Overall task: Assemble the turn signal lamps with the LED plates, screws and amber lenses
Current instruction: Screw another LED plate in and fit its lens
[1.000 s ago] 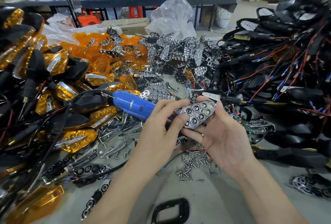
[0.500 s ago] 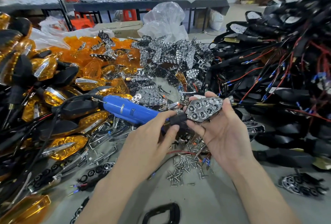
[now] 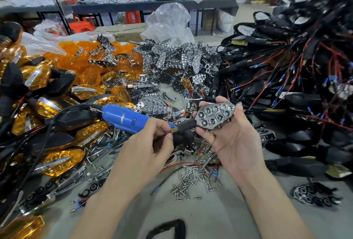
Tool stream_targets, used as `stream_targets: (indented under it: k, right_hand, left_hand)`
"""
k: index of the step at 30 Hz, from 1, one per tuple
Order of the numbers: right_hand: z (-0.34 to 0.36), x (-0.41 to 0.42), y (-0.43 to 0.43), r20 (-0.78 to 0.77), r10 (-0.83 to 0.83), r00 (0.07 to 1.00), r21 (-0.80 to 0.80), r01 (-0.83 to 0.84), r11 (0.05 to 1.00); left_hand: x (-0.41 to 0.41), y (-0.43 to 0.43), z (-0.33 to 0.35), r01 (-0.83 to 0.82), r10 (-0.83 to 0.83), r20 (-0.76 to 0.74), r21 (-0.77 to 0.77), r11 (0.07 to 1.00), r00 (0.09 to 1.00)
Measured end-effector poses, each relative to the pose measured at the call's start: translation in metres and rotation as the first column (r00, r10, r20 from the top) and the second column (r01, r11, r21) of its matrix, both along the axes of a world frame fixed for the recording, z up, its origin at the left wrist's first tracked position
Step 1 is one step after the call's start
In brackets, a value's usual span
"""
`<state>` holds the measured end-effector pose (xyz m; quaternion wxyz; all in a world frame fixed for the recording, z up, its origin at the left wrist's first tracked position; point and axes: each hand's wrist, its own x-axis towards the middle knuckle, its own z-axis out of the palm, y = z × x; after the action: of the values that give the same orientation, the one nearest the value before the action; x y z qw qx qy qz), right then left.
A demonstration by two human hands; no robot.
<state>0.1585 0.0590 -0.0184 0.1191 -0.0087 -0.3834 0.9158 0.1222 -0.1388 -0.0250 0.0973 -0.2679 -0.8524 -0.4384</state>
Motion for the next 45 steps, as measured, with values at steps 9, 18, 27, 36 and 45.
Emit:
stream_targets:
  k: [9,18,27,36,45]
  right_hand:
    - [0.0000,0.0016,0.0015,-0.006,-0.012,1.000,-0.037,0.012,0.999]
    - [0.0015,0.0021,0.0005,-0.014,-0.009,1.000,-0.021,0.008,1.000]
    - [0.0018,0.0031,0.0002,-0.019,0.003,1.000,-0.035,-0.003,0.999]
    - [0.0028,0.0025,0.0003,-0.001,0.019,1.000,-0.043,-0.019,0.999]
    - [0.0061,0.0025,-0.0040,0.029,-0.026,0.999,0.040,0.025,0.999]
  left_hand:
    - [-0.0008,-0.0018,-0.0003,-0.029,0.023,-0.068,-0.087,0.996,0.997]
    - [0.0004,0.0004,-0.0012,-0.039,0.030,-0.090,-0.100,0.994,0.995]
    - [-0.0015,-0.0015,-0.0042,0.007,-0.008,-0.025,-0.040,0.999,1.000]
    - [-0.0013,-0.0012,-0.0026,0.012,-0.012,-0.029,-0.022,1.000,1.000]
    - [-0.0015,-0.0011,-0.0041,-0.002,0.001,-0.031,-0.026,1.000,1.000]
